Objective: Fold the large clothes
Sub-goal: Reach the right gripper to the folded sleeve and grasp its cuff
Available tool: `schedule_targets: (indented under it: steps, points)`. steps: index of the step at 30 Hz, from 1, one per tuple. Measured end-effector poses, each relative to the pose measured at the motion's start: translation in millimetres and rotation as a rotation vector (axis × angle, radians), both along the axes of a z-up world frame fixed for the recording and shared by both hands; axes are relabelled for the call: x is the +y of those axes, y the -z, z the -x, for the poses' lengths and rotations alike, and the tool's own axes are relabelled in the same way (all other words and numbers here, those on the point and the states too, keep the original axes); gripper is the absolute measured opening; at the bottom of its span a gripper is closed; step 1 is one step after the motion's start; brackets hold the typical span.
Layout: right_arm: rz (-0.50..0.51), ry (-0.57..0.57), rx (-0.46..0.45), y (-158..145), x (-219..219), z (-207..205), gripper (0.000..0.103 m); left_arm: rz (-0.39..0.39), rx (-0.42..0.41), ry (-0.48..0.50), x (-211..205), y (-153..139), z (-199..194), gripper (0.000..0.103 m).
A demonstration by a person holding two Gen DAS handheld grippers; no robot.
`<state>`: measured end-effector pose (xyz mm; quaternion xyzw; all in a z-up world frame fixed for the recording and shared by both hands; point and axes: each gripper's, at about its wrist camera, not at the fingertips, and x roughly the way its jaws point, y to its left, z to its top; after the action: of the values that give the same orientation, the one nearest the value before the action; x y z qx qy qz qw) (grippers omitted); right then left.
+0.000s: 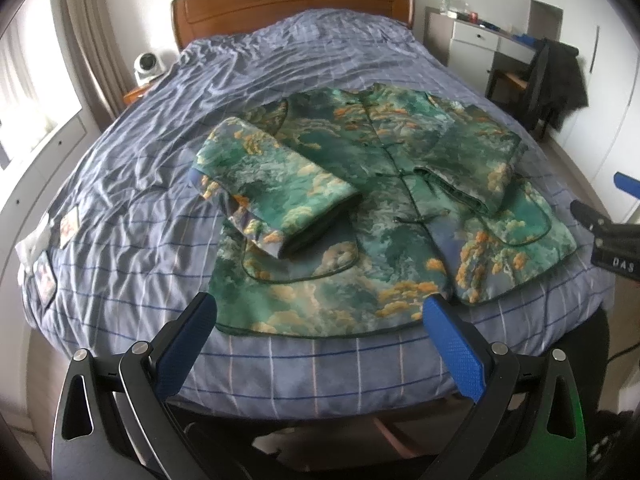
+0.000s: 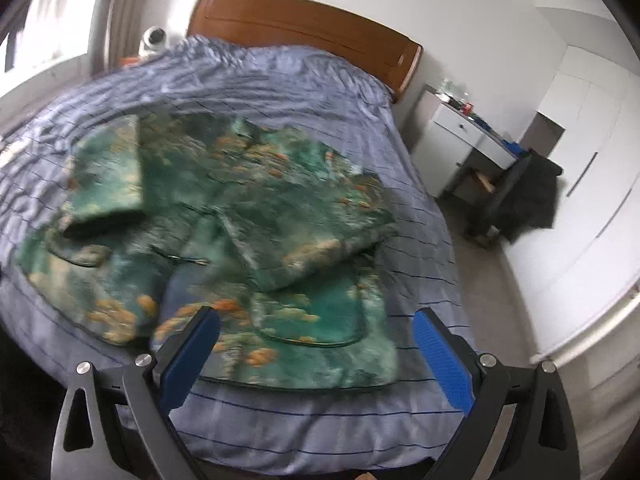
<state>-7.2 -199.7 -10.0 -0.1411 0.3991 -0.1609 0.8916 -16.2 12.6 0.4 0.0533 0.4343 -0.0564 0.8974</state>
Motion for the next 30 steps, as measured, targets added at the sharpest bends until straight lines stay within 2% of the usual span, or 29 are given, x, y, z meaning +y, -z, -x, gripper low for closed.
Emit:
schedule_targets:
  steps: [3,10,15,30]
  points:
    - [0.032,0.025,-0.006,-2,-4,-3,0.099,0.007,0.009,-0.013,2,0,-3,0.103]
    - [0.049,0.058,0.017,0,-8,-9,0.099,0.061,0.051,0.022,1,3,-6,0.103]
    - [0.053,0.070,0.028,2,-9,-12,0.099,0.096,0.051,0.023,2,1,-5,0.103]
    - [0.063,0.092,0.023,2,-14,-10,0.099,0.064,0.043,0.002,3,2,-5,0.103]
